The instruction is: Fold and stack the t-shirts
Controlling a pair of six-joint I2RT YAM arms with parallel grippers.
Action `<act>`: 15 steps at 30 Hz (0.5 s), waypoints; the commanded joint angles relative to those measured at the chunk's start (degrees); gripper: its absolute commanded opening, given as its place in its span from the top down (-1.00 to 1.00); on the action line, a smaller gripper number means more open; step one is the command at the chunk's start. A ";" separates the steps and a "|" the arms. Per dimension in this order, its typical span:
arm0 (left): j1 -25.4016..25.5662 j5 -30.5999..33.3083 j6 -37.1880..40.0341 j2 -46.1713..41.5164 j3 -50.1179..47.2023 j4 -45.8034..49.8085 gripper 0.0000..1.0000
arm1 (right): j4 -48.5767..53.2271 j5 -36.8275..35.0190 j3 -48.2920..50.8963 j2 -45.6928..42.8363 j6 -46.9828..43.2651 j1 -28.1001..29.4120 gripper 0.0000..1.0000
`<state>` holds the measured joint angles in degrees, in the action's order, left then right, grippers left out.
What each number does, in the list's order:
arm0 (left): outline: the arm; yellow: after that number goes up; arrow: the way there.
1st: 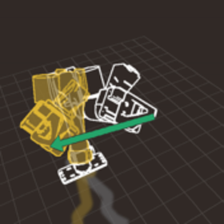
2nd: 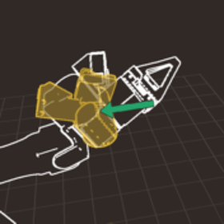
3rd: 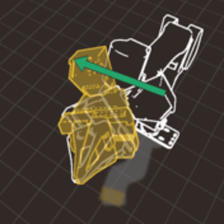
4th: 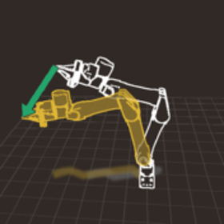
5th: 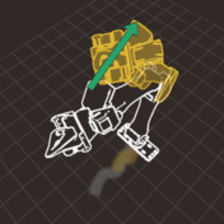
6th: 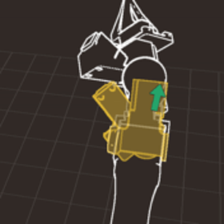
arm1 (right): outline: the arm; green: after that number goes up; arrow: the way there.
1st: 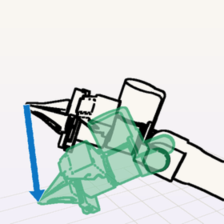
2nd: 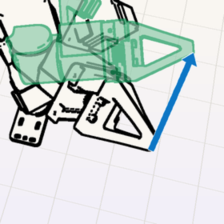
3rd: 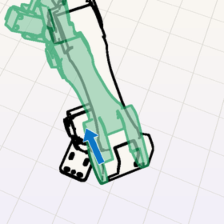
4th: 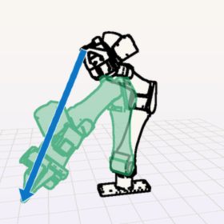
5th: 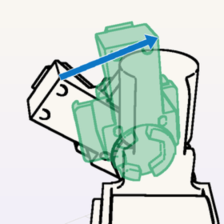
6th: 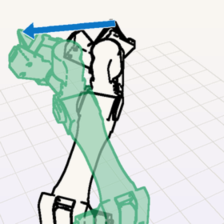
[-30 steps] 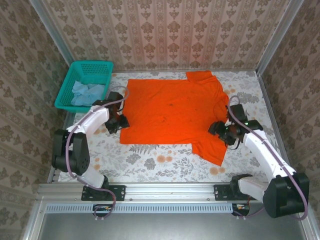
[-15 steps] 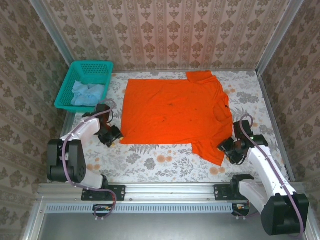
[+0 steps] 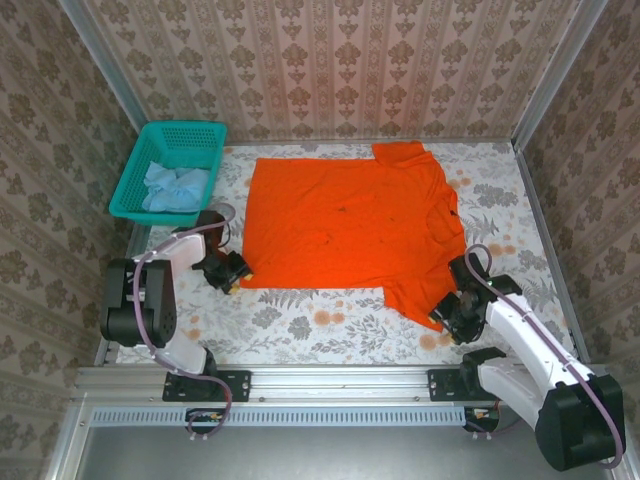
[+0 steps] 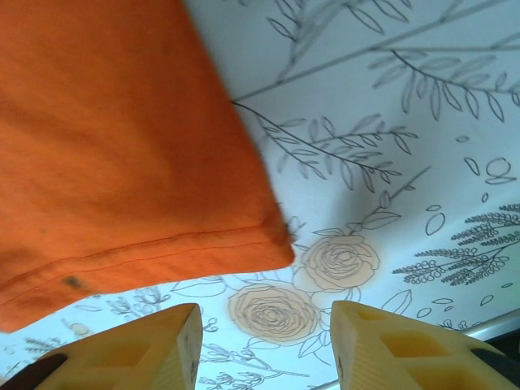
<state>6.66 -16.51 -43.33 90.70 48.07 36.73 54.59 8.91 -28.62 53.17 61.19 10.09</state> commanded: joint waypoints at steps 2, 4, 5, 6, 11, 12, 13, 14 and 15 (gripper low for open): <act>-0.09 -0.23 1.70 0.73 -0.10 -1.18 0.22 | 2.35 -4.38 1.03 -1.02 7.04 2.17 0.05; -0.20 -0.19 2.46 0.80 -0.22 -1.15 0.22 | 2.96 -6.17 1.36 -2.50 10.12 3.47 0.05; -0.28 -0.19 2.62 0.93 -0.20 -1.18 0.23 | 3.13 -6.82 1.69 -3.55 11.90 4.14 0.05; -0.36 -0.35 2.88 1.06 -0.06 -1.30 0.23 | 3.37 -7.42 2.24 -5.01 14.40 4.68 0.04; -0.33 -0.85 4.15 1.50 1.46 -1.08 0.23 | 5.17 -10.22 5.56 -15.55 23.97 7.21 0.04; -0.37 -0.76 4.60 1.37 1.65 -0.90 0.23 | 4.12 -9.77 6.22 -17.40 24.58 7.80 0.06; -0.37 -0.63 5.05 1.11 1.76 -0.58 0.23 | 1.55 -9.16 7.02 -19.27 24.79 8.64 0.11; -0.42 -0.46 5.38 1.01 1.84 -0.42 0.22 | 1.67 -9.19 6.81 -19.67 26.76 9.57 0.11; -0.42 -0.21 5.79 0.81 1.84 -0.27 0.22 | 2.16 -9.69 6.21 -19.36 28.62 10.58 0.09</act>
<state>6.63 -16.56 -40.32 90.76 48.49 37.23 54.89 1.15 -23.24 34.70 82.39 18.59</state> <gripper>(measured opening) 0.388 0.452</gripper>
